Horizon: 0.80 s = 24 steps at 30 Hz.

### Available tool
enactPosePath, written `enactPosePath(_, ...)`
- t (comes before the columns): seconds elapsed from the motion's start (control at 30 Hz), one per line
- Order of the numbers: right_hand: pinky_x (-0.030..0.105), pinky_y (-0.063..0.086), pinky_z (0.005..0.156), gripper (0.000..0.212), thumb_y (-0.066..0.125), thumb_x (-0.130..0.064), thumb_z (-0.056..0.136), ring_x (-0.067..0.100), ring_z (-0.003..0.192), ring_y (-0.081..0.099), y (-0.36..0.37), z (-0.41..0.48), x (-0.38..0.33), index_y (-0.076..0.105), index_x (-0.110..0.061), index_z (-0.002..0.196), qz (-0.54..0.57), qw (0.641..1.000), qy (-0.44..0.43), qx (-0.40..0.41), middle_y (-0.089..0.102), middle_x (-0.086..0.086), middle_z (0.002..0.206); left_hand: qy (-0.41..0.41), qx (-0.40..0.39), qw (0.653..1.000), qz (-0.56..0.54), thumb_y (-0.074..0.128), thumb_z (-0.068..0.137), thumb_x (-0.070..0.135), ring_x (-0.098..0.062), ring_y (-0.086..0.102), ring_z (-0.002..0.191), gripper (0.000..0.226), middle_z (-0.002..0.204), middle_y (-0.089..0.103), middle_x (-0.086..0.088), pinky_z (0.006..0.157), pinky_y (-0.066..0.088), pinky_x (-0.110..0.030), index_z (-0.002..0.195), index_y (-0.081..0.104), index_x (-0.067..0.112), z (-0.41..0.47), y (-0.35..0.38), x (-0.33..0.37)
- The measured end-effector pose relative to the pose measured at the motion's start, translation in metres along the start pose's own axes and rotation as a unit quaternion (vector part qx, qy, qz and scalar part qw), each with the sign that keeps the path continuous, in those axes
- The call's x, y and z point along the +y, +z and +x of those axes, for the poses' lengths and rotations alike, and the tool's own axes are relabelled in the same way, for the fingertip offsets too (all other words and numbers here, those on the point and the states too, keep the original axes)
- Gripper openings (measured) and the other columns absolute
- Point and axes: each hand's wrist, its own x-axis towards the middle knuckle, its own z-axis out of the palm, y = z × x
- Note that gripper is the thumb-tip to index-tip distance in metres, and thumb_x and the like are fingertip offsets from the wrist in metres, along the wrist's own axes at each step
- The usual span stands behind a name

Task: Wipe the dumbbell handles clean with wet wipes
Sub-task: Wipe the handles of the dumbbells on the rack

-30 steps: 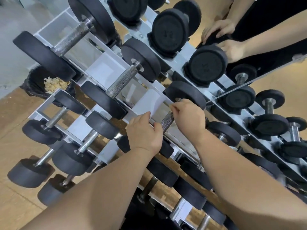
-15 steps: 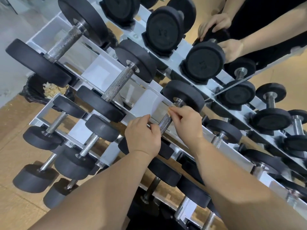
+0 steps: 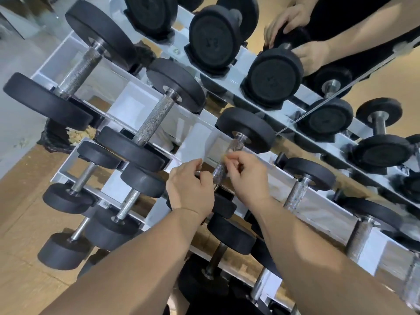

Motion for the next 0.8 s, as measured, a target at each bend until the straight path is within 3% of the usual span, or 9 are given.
enactPosePath(0.07,0.03,0.052,0.078,0.011,0.067,-0.024,0.094,0.006,0.084,0.059,0.0,-0.015,0.001,0.073,-0.024,0.102,-0.006,0.997,-0.04,-0.058,0.067,-0.012,0.087,0.005,-0.001,1.0,-0.013,0.04,0.082,0.035,-0.023,0.051,0.12,0.055,0.118,0.07,0.002,0.108,0.04,-0.038,0.125,0.07,0.021,0.001,0.0,-0.002)
enactPosePath(0.13,0.031,0.053,0.077,0.01,0.067,-0.025,0.094,0.006,0.083,0.06,-0.003,-0.005,0.005,0.074,-0.024,0.101,-0.011,0.996,-0.055,-0.068,0.069,-0.011,0.089,0.01,-0.007,1.0,-0.018,0.039,0.082,0.035,-0.026,0.054,0.117,0.055,0.115,0.07,0.001,0.106,0.043,-0.043,0.125,0.069,0.018,0.003,0.002,-0.005)
enactPosePath(0.27,0.035,0.055,0.084,0.011,0.062,-0.029,0.096,0.009,0.088,0.063,-0.005,0.034,0.007,0.071,-0.026,0.101,0.025,0.998,0.048,0.017,0.069,-0.012,0.093,-0.009,-0.013,1.0,-0.005,0.036,0.086,0.043,-0.025,0.055,0.12,0.055,0.12,0.067,0.002,0.105,0.045,-0.046,0.129,0.066,0.026,0.005,0.004,-0.007)
enactPosePath(0.33,0.032,0.053,0.086,0.011,0.061,-0.028,0.097,0.008,0.091,0.062,-0.001,0.032,0.006,0.07,-0.028,0.104,0.057,0.996,0.07,0.017,0.069,-0.009,0.098,-0.02,-0.005,1.0,-0.02,0.034,0.085,0.048,-0.025,0.058,0.117,0.055,0.116,0.068,0.001,0.103,0.047,-0.045,0.125,0.068,0.031,0.006,0.005,-0.007)
enactPosePath(0.47,0.027,0.051,0.086,0.011,0.062,-0.022,0.097,0.004,0.092,0.061,0.002,-0.015,0.01,0.069,-0.026,0.104,0.105,0.988,0.04,-0.11,0.068,-0.011,0.098,-0.024,-0.002,0.999,-0.026,0.045,0.09,0.039,-0.023,0.057,0.12,0.041,0.119,0.069,0.0,0.107,0.045,-0.044,0.121,0.07,0.03,0.006,0.005,-0.007)
enactPosePath(0.53,0.029,0.052,0.086,0.011,0.063,-0.02,0.096,0.005,0.09,0.061,0.004,-0.025,0.015,0.068,-0.03,0.099,0.145,0.98,0.04,-0.128,0.067,-0.014,0.094,-0.024,0.001,1.0,-0.02,0.05,0.096,0.029,-0.021,0.057,0.119,0.031,0.121,0.069,0.001,0.107,0.044,-0.041,0.12,0.07,0.029,0.006,0.005,-0.007)
enactPosePath(0.67,0.035,0.052,0.075,0.009,0.059,-0.032,0.099,0.008,0.075,0.058,0.017,-0.007,0.012,0.061,-0.031,0.091,0.181,0.98,0.067,-0.045,0.061,-0.012,0.077,-0.038,-0.007,0.998,-0.059,0.053,0.097,0.018,-0.016,0.063,0.098,0.024,0.101,0.071,0.008,0.097,0.048,-0.034,0.108,0.07,0.031,0.008,0.003,-0.005)
enactPosePath(0.73,0.037,0.052,0.078,0.008,0.057,-0.033,0.101,0.009,0.079,0.059,0.026,-0.002,0.006,0.061,-0.031,0.095,0.209,0.975,0.08,0.004,0.063,-0.012,0.081,-0.051,-0.007,0.997,-0.066,0.052,0.097,0.016,-0.012,0.061,0.083,0.023,0.091,0.069,0.01,0.087,0.049,-0.03,0.105,0.069,0.031,0.01,0.001,-0.003)
enactPosePath(0.8,0.03,0.051,0.08,0.008,0.057,-0.033,0.101,0.005,0.086,0.062,0.029,-0.009,0.006,0.063,-0.028,0.101,0.238,0.965,0.103,0.035,0.066,-0.015,0.091,-0.058,-0.006,0.996,-0.073,0.05,0.097,0.013,-0.007,0.059,0.079,0.026,0.092,0.07,0.008,0.08,0.046,-0.025,0.106,0.07,0.026,0.012,-0.001,-0.003)
